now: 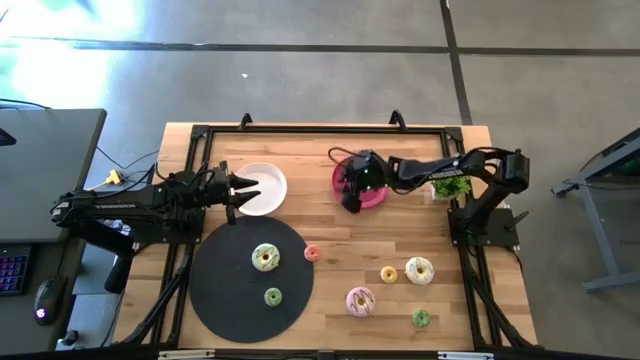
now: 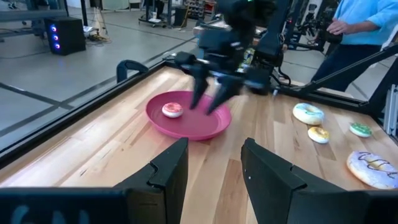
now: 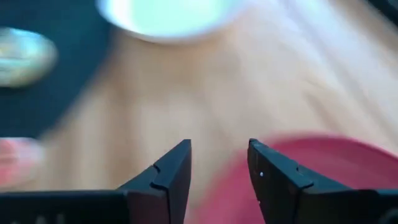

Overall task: Pick & Place donuts
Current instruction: Put the small pink donut on the pink plate

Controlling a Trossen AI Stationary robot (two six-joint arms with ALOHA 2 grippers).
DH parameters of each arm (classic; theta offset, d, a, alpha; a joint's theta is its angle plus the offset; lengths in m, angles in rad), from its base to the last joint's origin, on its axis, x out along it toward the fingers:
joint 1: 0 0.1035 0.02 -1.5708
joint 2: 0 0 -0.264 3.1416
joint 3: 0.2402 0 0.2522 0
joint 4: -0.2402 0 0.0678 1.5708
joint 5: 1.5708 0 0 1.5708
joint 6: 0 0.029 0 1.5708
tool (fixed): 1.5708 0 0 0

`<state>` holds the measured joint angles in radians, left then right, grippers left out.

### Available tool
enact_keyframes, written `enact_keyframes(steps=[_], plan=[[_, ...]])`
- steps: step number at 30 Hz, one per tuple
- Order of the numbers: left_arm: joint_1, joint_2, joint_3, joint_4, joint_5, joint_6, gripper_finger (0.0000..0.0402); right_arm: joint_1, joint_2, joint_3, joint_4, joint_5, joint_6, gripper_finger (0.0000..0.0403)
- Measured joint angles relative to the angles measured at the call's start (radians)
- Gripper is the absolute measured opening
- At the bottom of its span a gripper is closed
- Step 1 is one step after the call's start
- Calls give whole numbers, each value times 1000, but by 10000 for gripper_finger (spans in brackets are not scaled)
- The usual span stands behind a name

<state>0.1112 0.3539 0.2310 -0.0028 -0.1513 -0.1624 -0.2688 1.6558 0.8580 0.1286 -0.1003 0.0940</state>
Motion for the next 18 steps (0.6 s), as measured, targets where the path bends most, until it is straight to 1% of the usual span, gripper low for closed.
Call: enact_keyframes(steps=[2, 4, 6, 9, 11, 14, 18], plan=[[0, 0, 0, 0, 0, -3, 142, 54, 0, -4, 62, -61, 12, 147], [0, 0, 0, 0, 0, -3, 142, 120, 0, -15, 106, -79, 19, 147], [0, 0, 0, 0, 0, -2, 142, 186, 0, -30, 149, -51, 35, 147], [0, 0, 0, 0, 1, -1, 142, 282, 9, -44, 234, 46, 45, 147], [0, 0, 0, 0, 0, -1, 142, 332, 28, -43, 308, 78, 45, 147], [0, 0, 0, 1, 1, 0, 142, 388, 87, -43, 430, 78, 53, 148], [0, 0, 0, 1, 3, 0, 142, 424, 183, -14, 505, 76, 119, 148]])
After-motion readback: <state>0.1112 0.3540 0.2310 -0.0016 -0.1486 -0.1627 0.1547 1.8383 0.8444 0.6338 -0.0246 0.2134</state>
